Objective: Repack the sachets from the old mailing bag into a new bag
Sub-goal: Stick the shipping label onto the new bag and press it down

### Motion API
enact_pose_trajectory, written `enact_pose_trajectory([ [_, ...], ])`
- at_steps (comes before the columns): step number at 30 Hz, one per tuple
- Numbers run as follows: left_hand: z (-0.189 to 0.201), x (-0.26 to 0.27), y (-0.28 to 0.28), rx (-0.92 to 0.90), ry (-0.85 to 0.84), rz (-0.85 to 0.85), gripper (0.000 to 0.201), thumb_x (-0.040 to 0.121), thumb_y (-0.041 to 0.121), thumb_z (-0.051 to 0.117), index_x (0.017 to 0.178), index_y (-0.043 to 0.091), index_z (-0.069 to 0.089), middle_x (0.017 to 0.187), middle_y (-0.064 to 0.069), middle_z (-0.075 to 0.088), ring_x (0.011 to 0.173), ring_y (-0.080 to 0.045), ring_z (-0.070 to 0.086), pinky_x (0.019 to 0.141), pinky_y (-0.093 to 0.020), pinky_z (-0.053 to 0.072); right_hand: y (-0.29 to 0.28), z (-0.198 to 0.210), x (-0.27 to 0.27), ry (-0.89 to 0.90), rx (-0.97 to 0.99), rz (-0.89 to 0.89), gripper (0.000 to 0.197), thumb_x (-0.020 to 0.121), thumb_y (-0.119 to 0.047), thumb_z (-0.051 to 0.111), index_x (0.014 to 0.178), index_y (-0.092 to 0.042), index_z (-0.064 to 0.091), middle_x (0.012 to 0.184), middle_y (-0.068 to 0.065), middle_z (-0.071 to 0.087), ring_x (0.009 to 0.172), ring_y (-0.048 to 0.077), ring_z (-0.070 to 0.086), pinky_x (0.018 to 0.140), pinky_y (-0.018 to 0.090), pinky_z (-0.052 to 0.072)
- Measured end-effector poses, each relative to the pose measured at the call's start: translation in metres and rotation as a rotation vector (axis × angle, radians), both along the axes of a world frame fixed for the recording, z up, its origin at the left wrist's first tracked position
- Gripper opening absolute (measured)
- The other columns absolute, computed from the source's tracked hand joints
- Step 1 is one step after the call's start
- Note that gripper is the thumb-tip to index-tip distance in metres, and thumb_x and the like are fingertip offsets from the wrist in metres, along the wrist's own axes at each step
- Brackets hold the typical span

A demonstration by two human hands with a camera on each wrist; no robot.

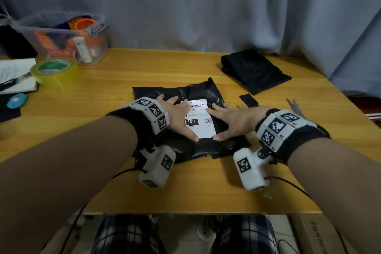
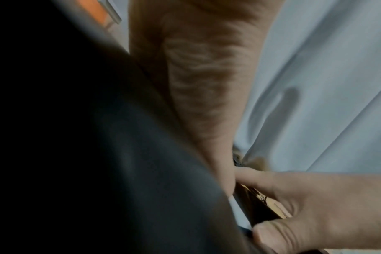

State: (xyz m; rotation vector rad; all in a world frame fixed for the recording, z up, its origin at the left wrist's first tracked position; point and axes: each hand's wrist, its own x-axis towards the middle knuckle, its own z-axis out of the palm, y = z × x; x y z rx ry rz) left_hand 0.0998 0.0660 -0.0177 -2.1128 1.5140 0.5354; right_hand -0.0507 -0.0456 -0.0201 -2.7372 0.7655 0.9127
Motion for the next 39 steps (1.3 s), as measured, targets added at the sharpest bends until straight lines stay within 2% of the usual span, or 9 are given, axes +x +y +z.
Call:
enact_pose_trajectory([
  [5, 0.005, 0.001, 0.012, -0.199, 0.085, 0.033, 0.082, 0.090, 0.068, 0.020, 0.151, 0.019, -0.002, 0.160, 0.003, -0.009, 0.146, -0.015, -0.014, 0.117, -0.051, -0.009, 0.022, 0.004, 0.015, -0.437, 0.091, -0.012, 0.060, 0.100, -0.047, 0.023, 0.152, -0.026, 0.002, 0.160, -0.007, -0.006, 0.146, 0.010, -0.009, 0.117, 0.047, -0.014],
  [13, -0.001, 0.009, 0.037, -0.114, 0.021, 0.089, 0.100, 0.076, 0.083, 0.026, 0.151, 0.027, -0.007, 0.159, 0.001, -0.013, 0.147, -0.018, -0.011, 0.117, -0.052, -0.004, 0.032, -0.030, -0.003, -0.135, -0.018, -0.008, 0.064, 0.093, -0.063, 0.012, 0.146, -0.040, -0.017, 0.155, -0.014, -0.023, 0.145, 0.014, -0.017, 0.115, 0.055, -0.012],
  [18, -0.002, 0.007, 0.037, -0.128, 0.004, 0.060, 0.117, 0.065, 0.090, 0.034, 0.151, 0.023, -0.008, 0.159, 0.002, -0.012, 0.147, -0.018, -0.009, 0.117, -0.053, -0.005, 0.017, -0.003, -0.016, -0.014, -0.179, -0.011, 0.068, 0.095, -0.059, 0.019, 0.150, -0.032, -0.011, 0.158, -0.009, -0.016, 0.147, 0.018, -0.012, 0.115, 0.057, -0.011],
  [20, -0.004, 0.008, 0.037, -0.136, 0.006, 0.058, 0.123, 0.061, 0.091, 0.037, 0.151, 0.021, -0.008, 0.159, 0.002, -0.012, 0.147, -0.018, -0.010, 0.117, -0.054, -0.005, 0.033, 0.009, -0.004, -0.224, -0.029, 0.000, 0.064, 0.098, -0.052, 0.020, 0.151, -0.025, -0.003, 0.160, -0.005, -0.010, 0.147, 0.017, -0.007, 0.117, 0.052, -0.008],
  [23, -0.006, 0.010, 0.039, -0.147, 0.009, 0.047, 0.127, 0.059, 0.090, 0.041, 0.151, 0.019, -0.008, 0.160, 0.002, -0.012, 0.147, -0.017, -0.010, 0.117, -0.053, -0.005, 0.072, 0.016, 0.015, -0.344, 0.304, -0.026, 0.050, 0.102, -0.033, 0.029, 0.146, -0.010, 0.026, 0.152, 0.004, 0.026, 0.142, 0.024, 0.022, 0.115, 0.043, 0.017],
  [28, -0.006, 0.016, 0.043, -0.141, -0.006, 0.002, 0.129, 0.058, 0.090, 0.043, 0.151, 0.017, -0.009, 0.159, 0.003, -0.012, 0.147, -0.015, -0.010, 0.117, -0.052, -0.005, 0.088, 0.002, 0.002, -0.186, 0.365, 0.065, 0.061, 0.101, -0.037, 0.032, 0.152, -0.013, 0.008, 0.160, -0.002, 0.005, 0.147, 0.018, 0.002, 0.116, 0.028, 0.003],
  [30, -0.005, 0.016, 0.044, -0.138, 0.003, -0.001, 0.129, 0.058, 0.089, 0.045, 0.151, 0.017, -0.009, 0.159, 0.003, -0.013, 0.147, -0.015, -0.011, 0.117, -0.052, -0.006, 0.078, 0.007, -0.005, -0.147, 0.405, 0.041, 0.056, 0.099, -0.040, 0.038, 0.149, -0.021, 0.024, 0.158, -0.010, 0.015, 0.146, 0.010, 0.011, 0.116, 0.025, 0.005],
  [33, -0.003, 0.015, 0.043, -0.137, 0.008, -0.009, 0.128, 0.059, 0.088, 0.045, 0.151, 0.017, -0.010, 0.159, 0.003, -0.013, 0.146, -0.015, -0.012, 0.117, -0.052, -0.006, 0.068, 0.017, 0.007, -0.359, 0.375, -0.070, 0.036, 0.098, -0.031, 0.044, 0.127, -0.014, 0.059, 0.139, 0.000, 0.053, 0.130, 0.015, 0.045, 0.113, 0.026, 0.027],
  [39, -0.001, 0.016, 0.048, -0.143, 0.001, -0.048, 0.126, 0.062, 0.086, 0.047, 0.150, 0.016, -0.010, 0.159, 0.003, -0.013, 0.146, -0.013, -0.013, 0.117, -0.051, -0.006, 0.069, -0.010, 0.060, -0.251, 0.155, -0.069, 0.055, 0.101, -0.022, 0.033, 0.149, -0.004, 0.015, 0.155, 0.013, 0.021, 0.143, 0.025, 0.022, 0.117, 0.033, 0.018],
])
